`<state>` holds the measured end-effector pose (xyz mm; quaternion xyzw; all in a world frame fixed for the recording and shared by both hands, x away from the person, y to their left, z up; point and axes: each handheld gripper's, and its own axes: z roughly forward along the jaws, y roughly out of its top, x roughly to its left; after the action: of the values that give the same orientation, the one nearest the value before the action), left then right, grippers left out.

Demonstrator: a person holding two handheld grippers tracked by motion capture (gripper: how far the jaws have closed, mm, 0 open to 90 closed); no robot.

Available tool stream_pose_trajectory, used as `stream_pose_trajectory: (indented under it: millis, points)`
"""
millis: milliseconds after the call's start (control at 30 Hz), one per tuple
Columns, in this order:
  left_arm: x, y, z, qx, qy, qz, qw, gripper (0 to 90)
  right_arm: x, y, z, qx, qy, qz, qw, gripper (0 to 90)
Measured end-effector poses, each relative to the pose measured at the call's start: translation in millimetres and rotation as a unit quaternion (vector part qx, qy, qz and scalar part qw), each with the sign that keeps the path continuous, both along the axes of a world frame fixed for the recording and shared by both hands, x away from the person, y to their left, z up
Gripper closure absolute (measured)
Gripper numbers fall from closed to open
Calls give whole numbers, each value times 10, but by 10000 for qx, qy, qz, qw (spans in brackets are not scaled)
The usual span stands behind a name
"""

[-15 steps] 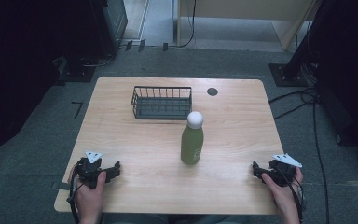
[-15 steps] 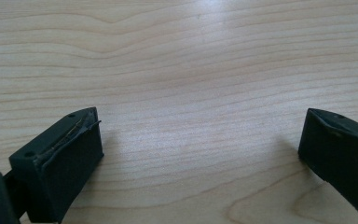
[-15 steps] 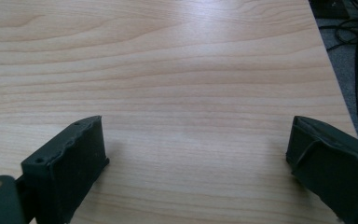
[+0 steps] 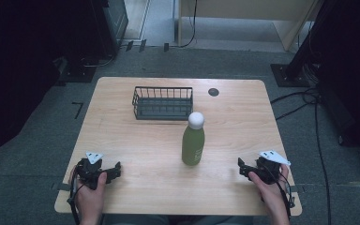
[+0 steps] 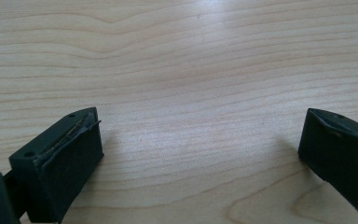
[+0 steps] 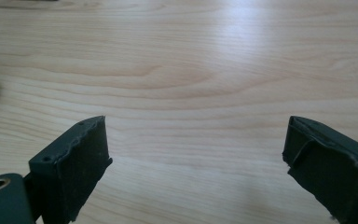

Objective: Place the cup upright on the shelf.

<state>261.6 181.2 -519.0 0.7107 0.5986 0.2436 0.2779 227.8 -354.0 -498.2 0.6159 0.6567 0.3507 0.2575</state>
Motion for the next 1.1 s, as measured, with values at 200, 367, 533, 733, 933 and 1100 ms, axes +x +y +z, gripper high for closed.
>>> stream_pose_trajectory:
  millis: [200,367,533,733,933,1100]
  points:
    - [0,0,0,0,0,0,10000,0,14,186,91,54,-91,229,9997,66]
    - [0,0,0,-1,0,0,10000,0,21,394,181,122,-238,488,9985,66]
    - [0,0,0,-1,1,0,10000,0,18,537,235,210,-379,574,9974,93]
    - [0,0,0,1,0,-1,10000,0,28,767,273,315,-494,828,9948,124]
    - [0,0,0,-1,0,0,10000,0,22,894,319,307,-509,978,9934,123]
    - [0,0,0,0,0,-1,10000,0,3,1001,389,353,-494,1142,9916,102]
